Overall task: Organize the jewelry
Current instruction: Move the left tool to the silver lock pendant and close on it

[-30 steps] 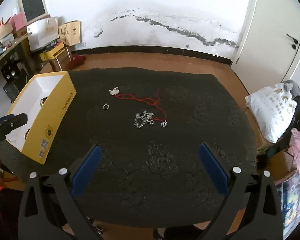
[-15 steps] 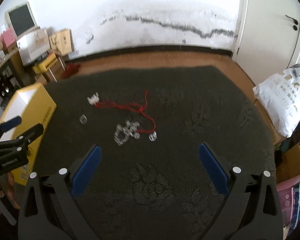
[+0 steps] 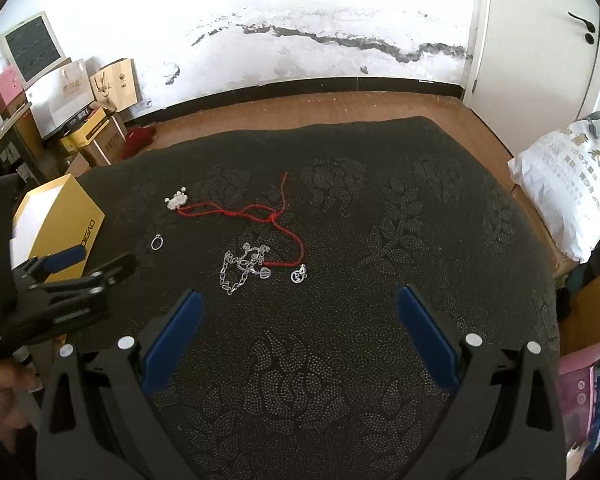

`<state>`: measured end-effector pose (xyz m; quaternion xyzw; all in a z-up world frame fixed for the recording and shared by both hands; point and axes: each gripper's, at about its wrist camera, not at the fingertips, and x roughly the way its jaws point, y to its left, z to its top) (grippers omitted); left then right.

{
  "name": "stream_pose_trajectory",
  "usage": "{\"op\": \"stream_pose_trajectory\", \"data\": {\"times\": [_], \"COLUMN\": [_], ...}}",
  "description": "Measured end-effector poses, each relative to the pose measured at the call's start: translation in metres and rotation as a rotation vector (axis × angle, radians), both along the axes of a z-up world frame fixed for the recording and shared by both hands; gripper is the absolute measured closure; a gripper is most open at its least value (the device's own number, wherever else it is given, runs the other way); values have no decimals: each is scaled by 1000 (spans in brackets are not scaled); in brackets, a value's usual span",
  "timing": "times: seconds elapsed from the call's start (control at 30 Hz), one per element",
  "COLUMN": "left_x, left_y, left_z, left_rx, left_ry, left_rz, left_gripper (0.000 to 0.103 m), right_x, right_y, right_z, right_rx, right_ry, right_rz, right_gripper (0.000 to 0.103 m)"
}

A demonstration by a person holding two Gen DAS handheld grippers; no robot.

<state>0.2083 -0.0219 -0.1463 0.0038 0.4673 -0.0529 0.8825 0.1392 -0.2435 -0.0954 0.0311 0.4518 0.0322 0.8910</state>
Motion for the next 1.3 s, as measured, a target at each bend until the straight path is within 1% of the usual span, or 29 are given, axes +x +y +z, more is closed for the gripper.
{"op": "stream_pose_trajectory", "data": {"times": [0.1, 0.43, 0.57, 0.7, 0.83, 0.9, 0.97, 1.0, 1.03, 1.1, 1.23, 1.3], "left_x": [10, 46, 62, 83, 109, 121, 128, 128, 131, 133, 132, 129], "left_y": [-5, -3, -1, -1, -8, -14, -19, -16, -14, -19, -19, -21], "left_z": [-3, -7, -13, -27, -45, -58, -69, -69, -70, -70, -71, -71], "left_rx": [12, -6, 15, 51, 56, 79, 100, 73, 49, 73, 68, 72], "left_ry": [6, 0, -16, -16, 13, 25, 40, 27, 44, 56, 32, 22], "left_rz": [0, 18, 5, 9, -16, -28, -20, -1, 18, 24, 51, 40], "left_gripper": [7, 7, 7, 7, 7, 7, 6, 6, 6, 6, 6, 11], "right_x": [1, 6, 10, 12, 14, 14, 13, 13, 13, 14, 14, 13], "right_y": [0, -1, 2, 7, 10, 11, 10, 9, 8, 3, -3, -4], "right_z": [-1, -5, -10, -12, -13, -11, -10, -10, -10, -11, -11, -12], "right_rx": [3, 6, 9, 17, 29, 37, 31, 30, 32, 43, 52, 52], "right_ry": [6, 18, 32, 40, 49, 43, 36, 36, 37, 44, 49, 50], "right_rz": [7, -1, -1, 15, 32, 41, 42, 42, 39, 31, 18, 15], "right_gripper": [9, 9, 9, 8, 9, 9, 8, 8, 8, 8, 8, 9]}}
